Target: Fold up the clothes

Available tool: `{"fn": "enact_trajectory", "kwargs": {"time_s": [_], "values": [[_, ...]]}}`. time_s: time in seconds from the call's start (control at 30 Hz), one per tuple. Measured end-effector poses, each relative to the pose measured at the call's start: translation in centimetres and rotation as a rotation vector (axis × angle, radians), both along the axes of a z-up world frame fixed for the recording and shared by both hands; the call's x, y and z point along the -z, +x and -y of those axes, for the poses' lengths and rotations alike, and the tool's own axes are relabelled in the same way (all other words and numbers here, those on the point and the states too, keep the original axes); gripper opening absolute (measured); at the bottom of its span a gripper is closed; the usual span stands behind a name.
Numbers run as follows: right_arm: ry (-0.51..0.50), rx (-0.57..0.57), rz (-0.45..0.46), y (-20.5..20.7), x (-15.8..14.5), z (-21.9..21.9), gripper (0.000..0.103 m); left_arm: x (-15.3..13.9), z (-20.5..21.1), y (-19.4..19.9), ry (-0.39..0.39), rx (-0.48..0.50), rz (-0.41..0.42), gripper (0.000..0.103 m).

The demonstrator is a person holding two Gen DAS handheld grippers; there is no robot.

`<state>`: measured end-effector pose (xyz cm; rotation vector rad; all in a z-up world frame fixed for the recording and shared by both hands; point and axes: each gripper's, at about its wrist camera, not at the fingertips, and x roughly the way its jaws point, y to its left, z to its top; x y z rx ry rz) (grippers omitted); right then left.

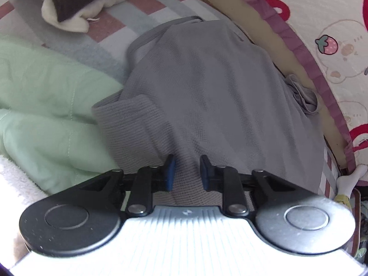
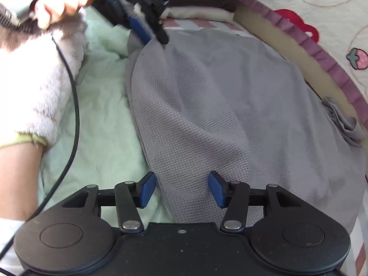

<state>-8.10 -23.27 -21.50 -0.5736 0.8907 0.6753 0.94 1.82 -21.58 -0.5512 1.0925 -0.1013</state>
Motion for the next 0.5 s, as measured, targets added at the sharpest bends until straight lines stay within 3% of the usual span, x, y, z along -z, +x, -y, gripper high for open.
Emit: {"fn": "enact_trajectory", "kwargs": {"time_s": [0.13,0.4,0.47,0.5], "values": [[0.027,-0.042,-0.024,-0.3,-0.4,-0.5,0.057,-0.2,1.1,1.0,-0.003,0.03,0.044,0.01],[0.084,-0.036,-0.033,0.4,0.1,-2.2,0.059,0.0,1.5,2.4,-0.021,0.031,0.078,0.01],[0.098,-0.07,-0.037,0.7,0.3,-3.2,0.046,-0.5,0.7,2.0,-0.031,-0.001,0.055,0.015],[0.076,-0.089,-0.015,0.5,0.4,-3.7,0.026,-0.9,0.2,1.8,-0.02,-0.014,0.015,0.028]]}}
